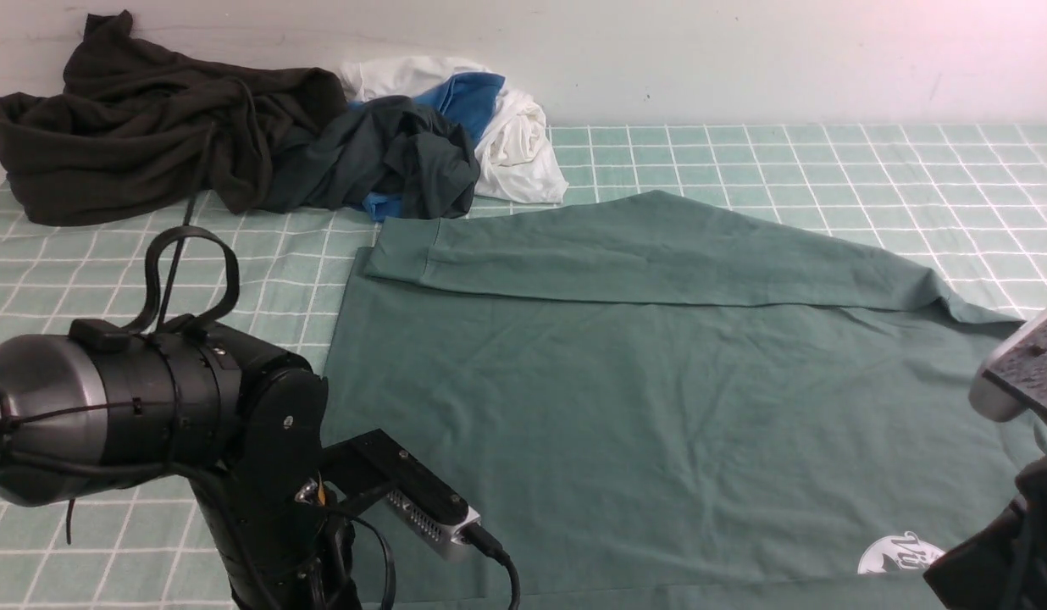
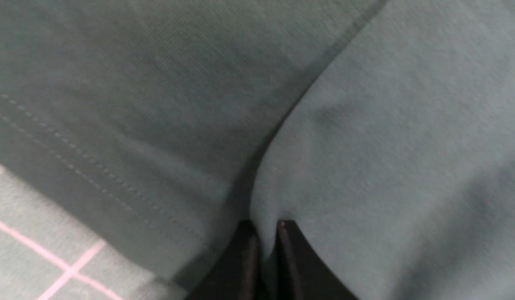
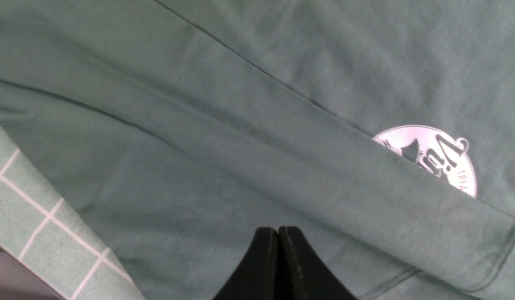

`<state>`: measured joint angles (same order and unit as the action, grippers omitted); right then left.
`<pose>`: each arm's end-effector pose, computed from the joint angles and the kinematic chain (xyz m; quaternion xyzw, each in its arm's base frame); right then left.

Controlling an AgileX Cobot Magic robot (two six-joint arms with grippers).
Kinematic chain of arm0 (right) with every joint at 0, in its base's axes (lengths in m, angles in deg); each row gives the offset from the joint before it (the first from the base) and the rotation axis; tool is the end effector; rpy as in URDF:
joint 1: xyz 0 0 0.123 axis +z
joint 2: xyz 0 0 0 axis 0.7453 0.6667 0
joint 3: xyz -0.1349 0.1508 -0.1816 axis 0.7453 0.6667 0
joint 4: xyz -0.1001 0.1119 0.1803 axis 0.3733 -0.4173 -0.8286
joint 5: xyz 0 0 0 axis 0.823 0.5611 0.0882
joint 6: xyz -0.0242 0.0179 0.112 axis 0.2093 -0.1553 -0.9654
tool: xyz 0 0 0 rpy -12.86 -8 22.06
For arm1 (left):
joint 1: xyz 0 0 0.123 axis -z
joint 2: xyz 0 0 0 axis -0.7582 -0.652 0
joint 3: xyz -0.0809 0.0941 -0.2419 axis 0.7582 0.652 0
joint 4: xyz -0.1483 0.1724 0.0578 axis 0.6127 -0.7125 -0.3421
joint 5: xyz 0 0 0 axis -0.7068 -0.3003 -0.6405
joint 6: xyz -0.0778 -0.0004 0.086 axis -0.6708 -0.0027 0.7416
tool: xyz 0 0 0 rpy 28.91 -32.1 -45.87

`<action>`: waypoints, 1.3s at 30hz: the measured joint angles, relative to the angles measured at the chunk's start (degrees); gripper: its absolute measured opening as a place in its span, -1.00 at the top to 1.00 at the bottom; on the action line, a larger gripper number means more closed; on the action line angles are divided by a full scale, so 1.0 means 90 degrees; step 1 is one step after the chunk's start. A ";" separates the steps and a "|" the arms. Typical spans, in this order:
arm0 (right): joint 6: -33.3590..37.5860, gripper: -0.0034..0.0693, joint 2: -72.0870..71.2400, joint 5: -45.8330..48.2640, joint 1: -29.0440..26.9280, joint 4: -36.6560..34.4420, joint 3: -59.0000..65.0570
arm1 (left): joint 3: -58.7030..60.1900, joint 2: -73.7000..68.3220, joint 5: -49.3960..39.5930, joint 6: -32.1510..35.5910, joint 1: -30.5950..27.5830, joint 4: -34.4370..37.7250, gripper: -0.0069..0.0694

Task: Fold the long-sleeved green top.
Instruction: Use the left arm to clamp the cuff closest to it, then use the left arm to drag and place the cuff at the centered position on the left edge of the fabric

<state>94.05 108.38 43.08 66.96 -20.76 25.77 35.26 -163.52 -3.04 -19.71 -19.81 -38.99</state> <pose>0.1450 0.0713 0.2458 -0.2671 0.9470 0.0994 0.1482 0.2114 -0.1269 0.1464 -0.3613 -0.9320 0.0266 0.0060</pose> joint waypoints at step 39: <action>-0.3668 0.87 0.3035 -0.2955 -0.2032 0.2235 0.1053 | -0.1233 0.0550 -0.0237 0.0283 0.0000 -0.0230 0.77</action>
<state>61.03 135.70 16.49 48.67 -0.64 35.25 24.16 -158.57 -5.17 -17.16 -19.81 -41.07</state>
